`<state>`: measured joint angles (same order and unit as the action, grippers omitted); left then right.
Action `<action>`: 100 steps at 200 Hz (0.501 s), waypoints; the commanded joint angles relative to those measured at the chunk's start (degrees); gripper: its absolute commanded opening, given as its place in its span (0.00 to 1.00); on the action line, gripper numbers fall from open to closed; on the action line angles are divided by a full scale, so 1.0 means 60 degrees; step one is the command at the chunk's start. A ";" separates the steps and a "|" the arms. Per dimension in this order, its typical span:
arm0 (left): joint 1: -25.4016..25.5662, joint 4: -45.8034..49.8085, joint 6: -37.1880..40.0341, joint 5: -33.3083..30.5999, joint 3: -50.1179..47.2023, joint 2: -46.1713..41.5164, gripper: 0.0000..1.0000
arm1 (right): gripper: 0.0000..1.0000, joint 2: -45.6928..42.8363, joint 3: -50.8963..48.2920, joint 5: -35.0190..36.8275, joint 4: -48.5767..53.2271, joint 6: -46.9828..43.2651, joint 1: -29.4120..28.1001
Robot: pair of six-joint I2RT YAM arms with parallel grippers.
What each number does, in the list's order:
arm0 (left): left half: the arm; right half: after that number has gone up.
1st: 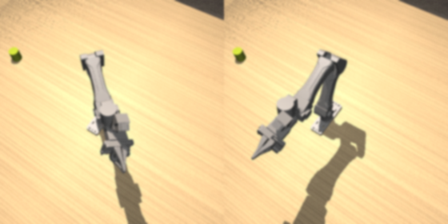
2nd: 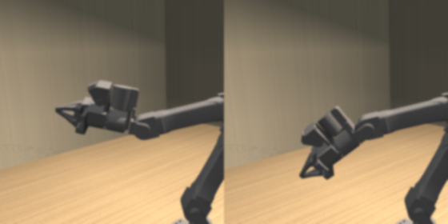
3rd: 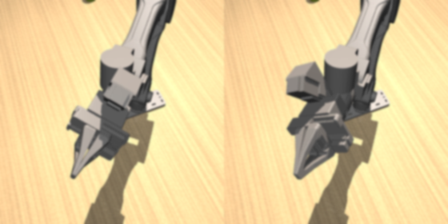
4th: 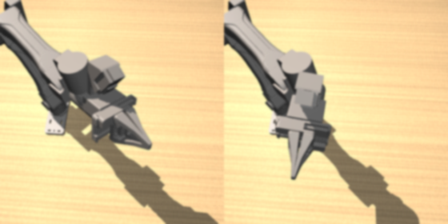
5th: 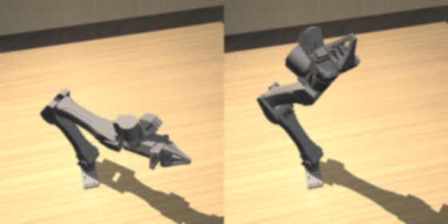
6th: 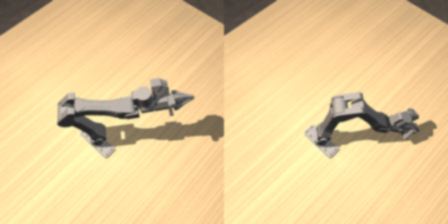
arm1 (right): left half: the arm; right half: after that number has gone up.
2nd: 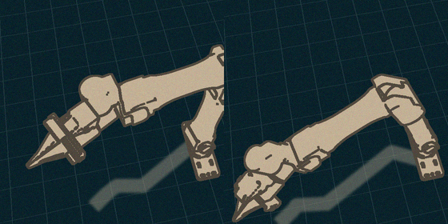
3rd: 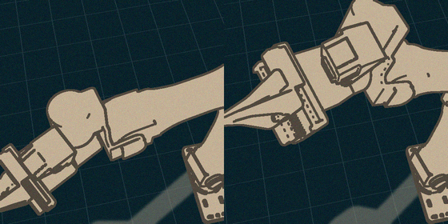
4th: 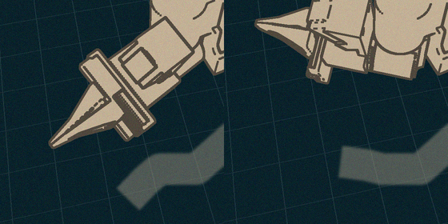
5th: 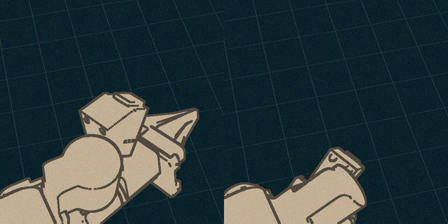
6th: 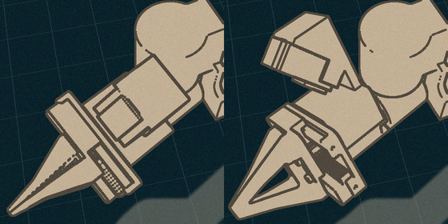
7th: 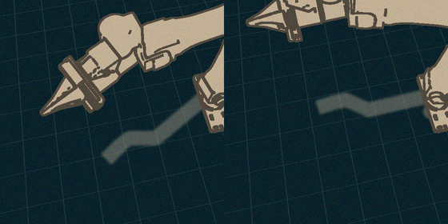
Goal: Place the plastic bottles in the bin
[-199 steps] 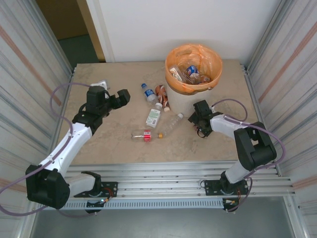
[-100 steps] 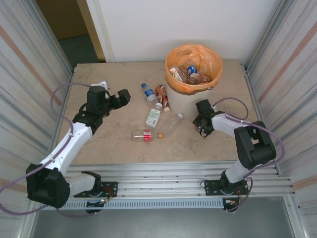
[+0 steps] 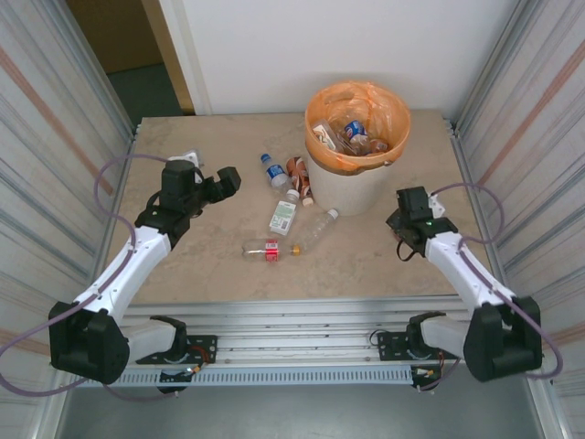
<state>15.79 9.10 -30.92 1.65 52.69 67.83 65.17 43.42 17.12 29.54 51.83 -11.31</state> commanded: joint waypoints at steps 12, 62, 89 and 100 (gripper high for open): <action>-0.0079 -0.0140 -0.0047 -0.0135 -0.0101 -0.0044 0.99 | 0.23 -0.1188 0.1332 0.0864 0.1419 -0.1327 0.0236; -0.0100 -0.0169 0.0015 -0.0192 -0.0185 -0.0156 0.99 | 0.20 -0.1061 0.4131 0.0296 0.2064 -0.3219 0.0288; -0.0142 -0.0127 0.0000 -0.0192 -0.0197 -0.0263 0.99 | 0.20 -0.0297 0.5739 -0.0840 0.2086 -0.4158 0.0276; -0.0157 -0.0111 0.0030 -0.0197 -0.0210 -0.0340 0.99 | 0.20 0.0084 0.6342 -0.1377 0.2122 -0.4450 0.0267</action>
<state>15.68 9.13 -30.89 1.41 51.77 67.81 61.58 74.91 16.12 40.69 32.88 -9.98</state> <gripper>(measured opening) 0.989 0.552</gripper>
